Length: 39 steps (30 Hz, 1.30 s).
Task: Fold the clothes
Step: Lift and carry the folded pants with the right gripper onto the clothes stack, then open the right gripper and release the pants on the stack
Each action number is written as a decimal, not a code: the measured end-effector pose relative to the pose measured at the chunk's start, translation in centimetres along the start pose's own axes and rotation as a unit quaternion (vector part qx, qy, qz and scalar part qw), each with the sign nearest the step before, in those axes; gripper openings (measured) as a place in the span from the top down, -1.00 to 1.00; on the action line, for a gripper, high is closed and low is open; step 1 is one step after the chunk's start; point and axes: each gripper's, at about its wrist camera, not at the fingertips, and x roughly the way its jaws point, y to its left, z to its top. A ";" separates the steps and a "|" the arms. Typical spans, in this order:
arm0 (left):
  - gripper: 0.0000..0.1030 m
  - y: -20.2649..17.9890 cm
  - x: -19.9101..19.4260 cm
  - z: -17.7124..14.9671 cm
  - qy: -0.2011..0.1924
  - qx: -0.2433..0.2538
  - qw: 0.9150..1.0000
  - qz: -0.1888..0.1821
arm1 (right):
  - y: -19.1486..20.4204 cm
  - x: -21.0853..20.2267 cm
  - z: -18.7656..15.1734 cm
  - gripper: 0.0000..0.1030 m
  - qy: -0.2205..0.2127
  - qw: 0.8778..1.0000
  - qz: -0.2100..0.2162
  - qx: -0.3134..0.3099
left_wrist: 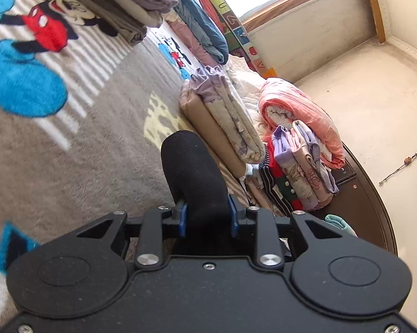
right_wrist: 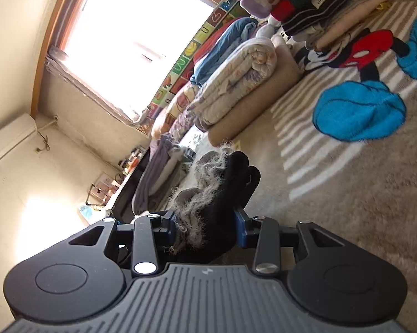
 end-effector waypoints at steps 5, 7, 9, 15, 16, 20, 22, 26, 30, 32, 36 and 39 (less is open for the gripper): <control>0.50 -3.1 3.6 4.7 -0.003 0.046 0.998 -0.031 | 0.6 2.1 4.4 0.22 -0.041 0.999 0.029 0.007; 0.50 -4.4 5.3 6.8 -0.005 0.065 0.997 -0.043 | 1.0 3.1 6.5 0.22 -0.060 0.997 0.038 0.004; 0.50 -5.7 7.3 9.1 -0.007 0.082 0.995 -0.056 | 1.5 4.3 8.9 0.22 -0.080 0.996 0.044 -0.007; 0.50 -8.4 13.8 15.1 -0.015 0.108 0.989 -0.096 | 3.0 8.6 16.7 0.23 -0.142 0.988 0.052 -0.040; 0.50 -8.5 14.8 15.9 -0.017 0.105 0.989 -0.103 | 3.3 9.4 17.9 0.23 -0.154 0.986 0.050 -0.047; 0.50 -8.7 19.1 19.1 -0.026 0.095 0.987 -0.130 | 4.0 12.5 21.3 0.23 -0.193 0.977 0.019 -0.090; 0.50 -8.2 21.4 20.1 -0.025 0.088 0.987 -0.130 | 3.4 14.9 22.0 0.18 -0.187 0.976 -0.046 -0.104; 0.46 -4.7 27.8 18.9 0.032 0.114 0.992 0.035 | -1.2 20.6 21.8 -0.10 -0.121 0.960 -0.229 -0.106; 0.22 -2.4 27.0 18.3 0.020 0.084 0.996 0.039 | -1.5 20.5 21.3 -0.31 -0.130 0.958 -0.221 -0.126; -0.05 -2.7 26.5 18.3 0.013 0.092 0.994 0.049 | -1.0 20.0 21.3 -0.31 -0.134 0.959 -0.214 -0.127; -0.08 -4.0 24.4 18.0 0.003 0.098 0.994 0.049 | 1.2 17.8 20.9 -0.30 -0.145 0.959 -0.201 -0.136; -0.19 -5.4 22.4 17.4 0.001 0.124 0.991 0.057 | 2.9 16.0 19.9 -0.31 -0.128 0.963 -0.189 -0.146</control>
